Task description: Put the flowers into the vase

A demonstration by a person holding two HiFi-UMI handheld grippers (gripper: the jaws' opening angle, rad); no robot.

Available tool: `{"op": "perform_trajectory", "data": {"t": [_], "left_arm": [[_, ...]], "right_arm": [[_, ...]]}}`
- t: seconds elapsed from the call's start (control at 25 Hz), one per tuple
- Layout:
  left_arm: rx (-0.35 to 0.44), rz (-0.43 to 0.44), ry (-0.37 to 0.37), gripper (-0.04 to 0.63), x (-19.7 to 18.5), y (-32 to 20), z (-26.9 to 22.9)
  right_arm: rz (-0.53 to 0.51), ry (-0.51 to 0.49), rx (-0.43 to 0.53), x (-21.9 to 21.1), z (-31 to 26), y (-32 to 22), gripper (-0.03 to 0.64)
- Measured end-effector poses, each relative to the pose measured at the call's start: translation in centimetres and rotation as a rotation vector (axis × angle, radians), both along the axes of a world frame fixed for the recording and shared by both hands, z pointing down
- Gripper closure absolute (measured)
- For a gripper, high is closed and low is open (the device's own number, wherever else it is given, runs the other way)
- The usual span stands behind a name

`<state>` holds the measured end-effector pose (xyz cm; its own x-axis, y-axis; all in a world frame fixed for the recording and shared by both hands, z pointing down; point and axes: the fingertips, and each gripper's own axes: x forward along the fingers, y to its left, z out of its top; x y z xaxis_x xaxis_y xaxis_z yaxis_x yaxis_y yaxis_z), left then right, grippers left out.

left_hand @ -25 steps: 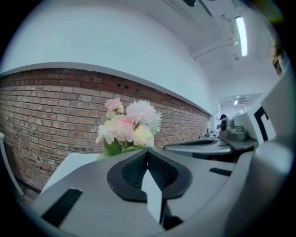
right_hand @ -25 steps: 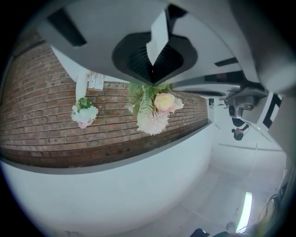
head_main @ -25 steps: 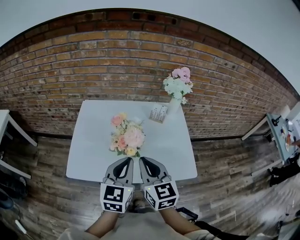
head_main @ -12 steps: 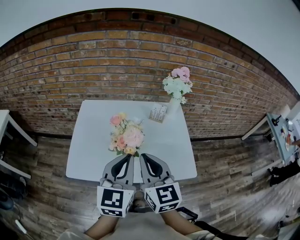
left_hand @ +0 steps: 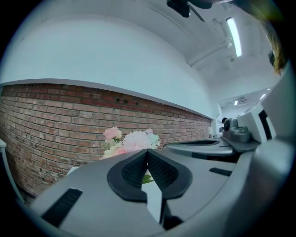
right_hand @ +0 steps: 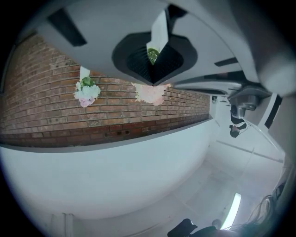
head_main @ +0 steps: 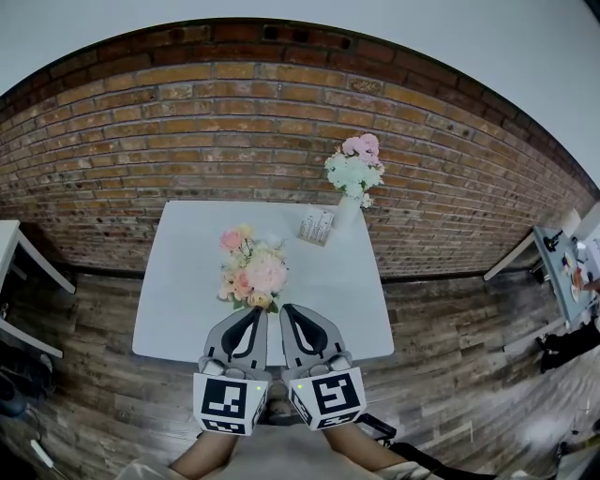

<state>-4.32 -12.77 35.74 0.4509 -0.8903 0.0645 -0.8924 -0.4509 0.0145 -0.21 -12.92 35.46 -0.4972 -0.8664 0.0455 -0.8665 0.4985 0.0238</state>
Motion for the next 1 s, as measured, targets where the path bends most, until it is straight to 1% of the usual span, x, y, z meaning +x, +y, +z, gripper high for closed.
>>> {"op": "perform_trajectory", "data": {"t": [0.32, 0.52, 1.0], "left_arm": [[0.007, -0.002, -0.004, 0.586, 0.13, 0.03, -0.28], [0.013, -0.003, -0.023, 0.586, 0.24, -0.09, -0.19], [0.009, -0.012, -0.009, 0.586, -0.16, -0.4, -0.14]], "right_arm": [[-0.005, -0.003, 0.0, -0.07, 0.04, 0.1, 0.611], [-0.007, -0.005, -0.004, -0.02, 0.24, 0.01, 0.611], [-0.018, -0.005, -0.022, -0.44, 0.71, -0.39, 0.611]]}}
